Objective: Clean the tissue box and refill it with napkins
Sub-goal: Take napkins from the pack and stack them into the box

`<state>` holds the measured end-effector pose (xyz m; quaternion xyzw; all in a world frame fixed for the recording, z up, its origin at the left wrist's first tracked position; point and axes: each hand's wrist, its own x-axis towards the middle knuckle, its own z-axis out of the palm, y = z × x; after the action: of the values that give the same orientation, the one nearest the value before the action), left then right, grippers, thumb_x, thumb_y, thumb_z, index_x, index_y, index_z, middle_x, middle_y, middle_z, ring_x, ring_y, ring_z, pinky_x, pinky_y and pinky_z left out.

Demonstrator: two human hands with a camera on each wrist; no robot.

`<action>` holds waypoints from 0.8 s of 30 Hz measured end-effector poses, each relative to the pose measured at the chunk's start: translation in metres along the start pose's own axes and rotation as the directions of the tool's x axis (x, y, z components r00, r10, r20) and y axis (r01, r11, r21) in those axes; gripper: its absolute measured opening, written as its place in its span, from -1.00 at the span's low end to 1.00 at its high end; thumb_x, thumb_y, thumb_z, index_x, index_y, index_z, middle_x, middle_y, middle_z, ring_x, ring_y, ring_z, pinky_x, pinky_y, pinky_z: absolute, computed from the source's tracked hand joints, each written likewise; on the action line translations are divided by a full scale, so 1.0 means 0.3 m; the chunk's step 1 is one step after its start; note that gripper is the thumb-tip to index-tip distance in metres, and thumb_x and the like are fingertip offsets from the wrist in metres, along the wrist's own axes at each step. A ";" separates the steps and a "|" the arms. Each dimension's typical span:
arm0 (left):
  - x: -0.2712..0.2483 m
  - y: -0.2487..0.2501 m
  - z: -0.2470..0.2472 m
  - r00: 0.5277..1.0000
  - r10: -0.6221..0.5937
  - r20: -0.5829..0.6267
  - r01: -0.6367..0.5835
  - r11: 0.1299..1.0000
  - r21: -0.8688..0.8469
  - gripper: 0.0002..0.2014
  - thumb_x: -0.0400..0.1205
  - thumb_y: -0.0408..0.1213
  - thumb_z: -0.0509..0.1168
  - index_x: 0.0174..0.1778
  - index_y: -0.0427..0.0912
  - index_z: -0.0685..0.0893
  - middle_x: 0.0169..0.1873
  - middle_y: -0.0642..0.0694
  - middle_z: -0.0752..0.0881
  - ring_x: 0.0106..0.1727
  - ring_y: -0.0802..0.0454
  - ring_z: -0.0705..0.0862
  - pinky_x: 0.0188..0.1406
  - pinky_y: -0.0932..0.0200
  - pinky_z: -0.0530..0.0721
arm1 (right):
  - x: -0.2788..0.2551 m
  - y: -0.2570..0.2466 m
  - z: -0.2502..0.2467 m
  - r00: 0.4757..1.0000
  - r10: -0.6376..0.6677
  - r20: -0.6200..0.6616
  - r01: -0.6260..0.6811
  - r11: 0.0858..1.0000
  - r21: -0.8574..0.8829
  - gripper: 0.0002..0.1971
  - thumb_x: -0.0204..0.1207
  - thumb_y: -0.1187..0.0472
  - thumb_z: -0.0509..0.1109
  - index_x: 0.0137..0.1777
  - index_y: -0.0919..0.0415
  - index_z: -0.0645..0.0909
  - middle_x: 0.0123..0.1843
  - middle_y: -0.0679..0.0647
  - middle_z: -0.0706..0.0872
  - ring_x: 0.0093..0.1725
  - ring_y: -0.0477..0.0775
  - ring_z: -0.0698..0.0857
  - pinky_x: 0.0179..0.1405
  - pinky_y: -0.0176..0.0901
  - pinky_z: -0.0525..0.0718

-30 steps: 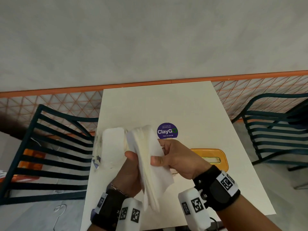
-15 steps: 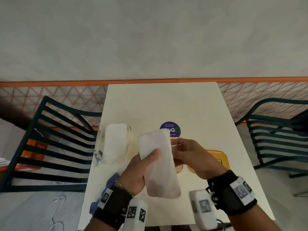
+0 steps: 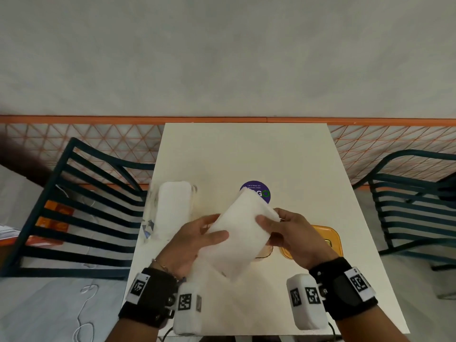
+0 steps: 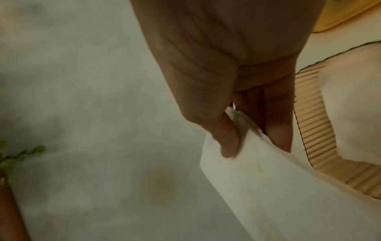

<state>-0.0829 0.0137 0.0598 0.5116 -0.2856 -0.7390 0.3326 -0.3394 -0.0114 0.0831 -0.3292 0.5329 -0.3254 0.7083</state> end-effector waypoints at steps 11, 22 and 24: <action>0.048 -0.186 0.065 0.981 0.013 -0.196 -0.037 0.992 -0.117 -0.55 0.59 -0.52 0.49 0.41 -0.21 0.68 0.22 -0.21 0.83 0.26 -0.25 0.80 0.11 -0.28 0.82 | 0.079 0.131 -0.018 0.997 0.063 -0.043 -0.066 0.993 -0.092 -0.65 0.52 0.24 0.61 0.24 0.37 0.72 0.16 0.25 0.87 0.16 0.28 0.85 0.20 0.16 0.81; 0.178 -0.193 0.023 0.943 0.033 -0.330 0.145 0.854 0.500 -0.61 0.52 -0.04 0.54 0.26 0.06 0.69 0.08 0.16 0.83 0.11 0.10 0.79 0.11 0.12 0.80 | 0.204 0.258 -0.035 0.981 0.100 -0.166 -0.158 0.907 -0.389 -0.77 0.66 0.31 0.38 0.26 0.12 0.71 0.13 0.06 0.86 0.17 0.18 0.80 0.25 0.16 0.78; 0.201 -0.194 0.033 0.904 0.056 -0.425 0.193 0.831 0.521 -0.62 0.58 -0.08 0.49 0.29 -0.05 0.66 0.13 0.04 0.80 0.10 0.01 0.74 0.15 0.09 0.71 | 0.224 0.267 -0.028 0.972 0.080 -0.220 -0.165 0.902 -0.400 -0.77 0.67 0.30 0.38 0.28 0.14 0.68 0.17 0.08 0.83 0.18 0.19 0.77 0.28 0.18 0.75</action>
<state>-0.1194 0.0030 -0.0156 0.7432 -0.3884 -0.5079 0.1972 -0.3239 -0.0212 -0.0202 -0.4040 0.6775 -0.1903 0.5845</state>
